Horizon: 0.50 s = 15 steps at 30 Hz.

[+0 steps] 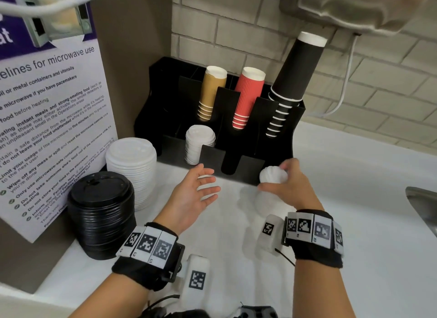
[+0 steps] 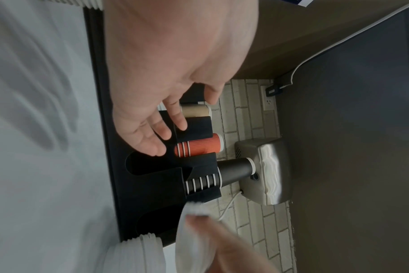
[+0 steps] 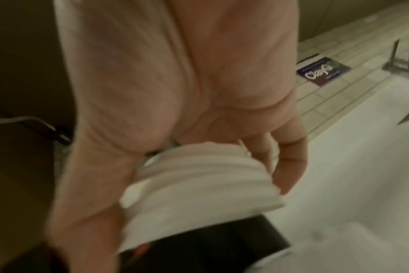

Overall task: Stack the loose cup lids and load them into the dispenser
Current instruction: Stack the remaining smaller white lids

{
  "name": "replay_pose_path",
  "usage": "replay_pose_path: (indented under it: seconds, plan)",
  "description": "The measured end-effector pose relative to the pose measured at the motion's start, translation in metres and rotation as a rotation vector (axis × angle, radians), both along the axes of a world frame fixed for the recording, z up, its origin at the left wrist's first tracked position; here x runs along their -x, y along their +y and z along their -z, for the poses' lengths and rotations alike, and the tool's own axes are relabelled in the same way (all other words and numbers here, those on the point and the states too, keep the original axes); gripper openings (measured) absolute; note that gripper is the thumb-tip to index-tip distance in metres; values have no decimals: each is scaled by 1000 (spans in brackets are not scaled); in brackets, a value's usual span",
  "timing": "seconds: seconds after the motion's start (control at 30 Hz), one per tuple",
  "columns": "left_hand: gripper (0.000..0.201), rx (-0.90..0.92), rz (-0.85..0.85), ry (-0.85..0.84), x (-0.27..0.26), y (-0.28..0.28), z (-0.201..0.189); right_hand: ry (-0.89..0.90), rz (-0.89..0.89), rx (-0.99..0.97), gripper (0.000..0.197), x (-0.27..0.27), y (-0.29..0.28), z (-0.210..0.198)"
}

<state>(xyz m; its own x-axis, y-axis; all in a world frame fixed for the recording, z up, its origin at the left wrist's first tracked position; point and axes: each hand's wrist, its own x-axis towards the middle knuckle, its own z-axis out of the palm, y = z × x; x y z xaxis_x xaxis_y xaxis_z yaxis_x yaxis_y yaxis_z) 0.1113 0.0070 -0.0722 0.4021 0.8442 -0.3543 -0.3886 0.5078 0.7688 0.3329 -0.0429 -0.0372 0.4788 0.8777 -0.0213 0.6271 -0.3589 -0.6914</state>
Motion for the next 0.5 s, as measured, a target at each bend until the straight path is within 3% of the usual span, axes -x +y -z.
replay_pose_path:
  seconds: [0.1,0.2,0.3,0.5]
  plan:
    - [36,-12,57,-14,-4,-4,-5,187,-332,-47,66,28,0,-14]
    - [56,-50,153,-77,-9,-8,-8,241,-545,-30,68,59,4,-15]
    - [69,-31,173,-100,-11,-8,-8,290,-613,-50,61,76,9,-11]
    - [62,-25,143,-55,-5,-4,-5,281,-658,-50,60,71,13,-9]
